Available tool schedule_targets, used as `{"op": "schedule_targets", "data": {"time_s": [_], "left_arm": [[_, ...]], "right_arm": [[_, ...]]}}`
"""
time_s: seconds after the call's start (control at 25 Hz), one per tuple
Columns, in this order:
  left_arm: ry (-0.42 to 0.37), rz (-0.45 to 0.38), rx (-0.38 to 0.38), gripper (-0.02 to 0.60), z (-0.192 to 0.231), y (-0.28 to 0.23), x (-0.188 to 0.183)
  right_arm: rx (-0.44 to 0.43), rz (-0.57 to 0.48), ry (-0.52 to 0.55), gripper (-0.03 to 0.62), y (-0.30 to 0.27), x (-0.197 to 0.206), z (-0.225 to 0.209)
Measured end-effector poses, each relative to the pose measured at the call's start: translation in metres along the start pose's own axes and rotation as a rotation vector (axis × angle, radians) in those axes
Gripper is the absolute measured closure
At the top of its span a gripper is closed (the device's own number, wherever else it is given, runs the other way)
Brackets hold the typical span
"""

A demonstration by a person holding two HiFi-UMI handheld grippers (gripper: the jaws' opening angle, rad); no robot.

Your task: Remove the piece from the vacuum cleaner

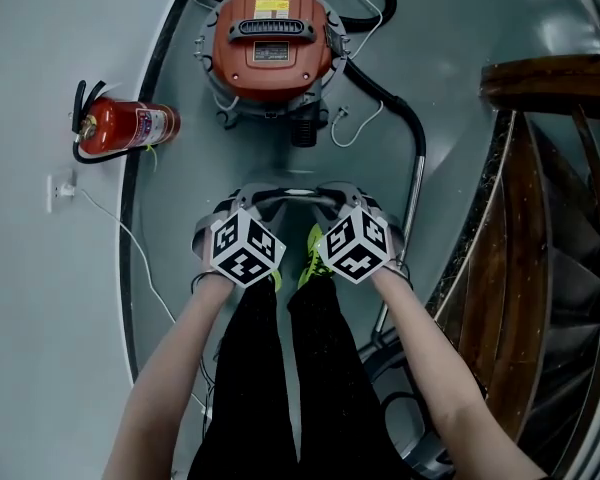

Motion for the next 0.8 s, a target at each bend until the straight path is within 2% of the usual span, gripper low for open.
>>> {"op": "schedule_targets", "data": {"time_s": [0.4,0.8], "left_arm": [[0.023,0.003,0.013,0.518,-0.005,-0.018,0.016],[0.059,0.027,0.041,0.520,-0.001,-0.035,0.031]], "right_arm": [[-0.007,0.029,0.021,0.522,-0.015,0.014,0.002],[-0.046,0.056,-0.024,0.522,-0.039,0.024,-0.003]]}}
Point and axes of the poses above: the fingertips, and each gripper's own axes: y backward along the fingers, z to its left, x out of its underside, the point moved 9 cm from there along y, backward along the fingers, and after that the axes turned 6 degrees about -z, right-handed, at the moved point
